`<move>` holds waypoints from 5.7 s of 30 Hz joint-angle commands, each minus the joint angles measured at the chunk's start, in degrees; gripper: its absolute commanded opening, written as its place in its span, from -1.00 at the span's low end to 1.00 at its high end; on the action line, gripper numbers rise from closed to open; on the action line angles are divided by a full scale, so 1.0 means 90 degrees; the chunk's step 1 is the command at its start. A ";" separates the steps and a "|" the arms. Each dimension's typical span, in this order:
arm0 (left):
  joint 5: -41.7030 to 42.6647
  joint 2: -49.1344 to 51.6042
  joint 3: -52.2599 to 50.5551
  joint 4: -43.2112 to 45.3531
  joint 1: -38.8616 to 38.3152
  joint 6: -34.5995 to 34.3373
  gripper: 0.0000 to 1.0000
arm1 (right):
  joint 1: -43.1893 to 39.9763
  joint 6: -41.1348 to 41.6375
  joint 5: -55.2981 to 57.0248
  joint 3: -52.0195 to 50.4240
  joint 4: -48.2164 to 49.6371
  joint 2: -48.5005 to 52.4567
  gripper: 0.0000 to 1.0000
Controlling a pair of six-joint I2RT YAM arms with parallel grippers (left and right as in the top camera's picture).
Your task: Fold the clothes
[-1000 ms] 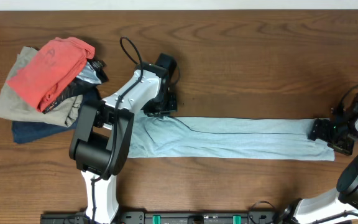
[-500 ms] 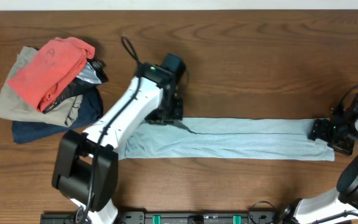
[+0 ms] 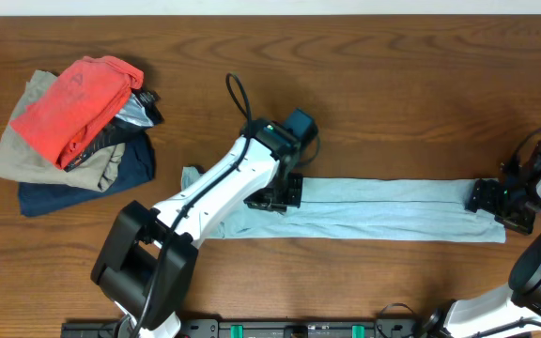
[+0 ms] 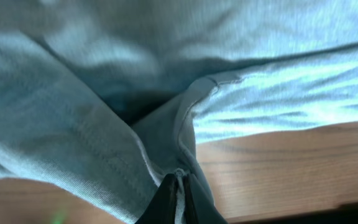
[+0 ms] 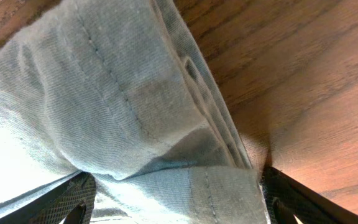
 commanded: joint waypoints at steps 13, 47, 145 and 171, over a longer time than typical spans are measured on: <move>-0.1426 0.0080 -0.0039 0.0041 -0.0248 -0.0272 -0.87 | -0.0085 0.0029 0.0017 -0.0146 0.0012 0.0095 0.69; -0.1008 0.0117 0.0146 0.1421 0.0323 0.0121 0.13 | -0.0087 -0.0063 0.0019 -0.0146 0.0012 0.0095 0.73; -0.1066 -0.1297 0.0153 -0.0027 0.2890 0.0277 0.41 | 0.5360 0.2033 -0.1120 0.1637 -0.2574 -0.0049 0.23; -0.0398 -0.0262 -0.2302 0.1673 0.2965 0.1722 0.71 | 0.3878 0.2028 -0.0233 0.2115 -0.3560 -0.0549 0.25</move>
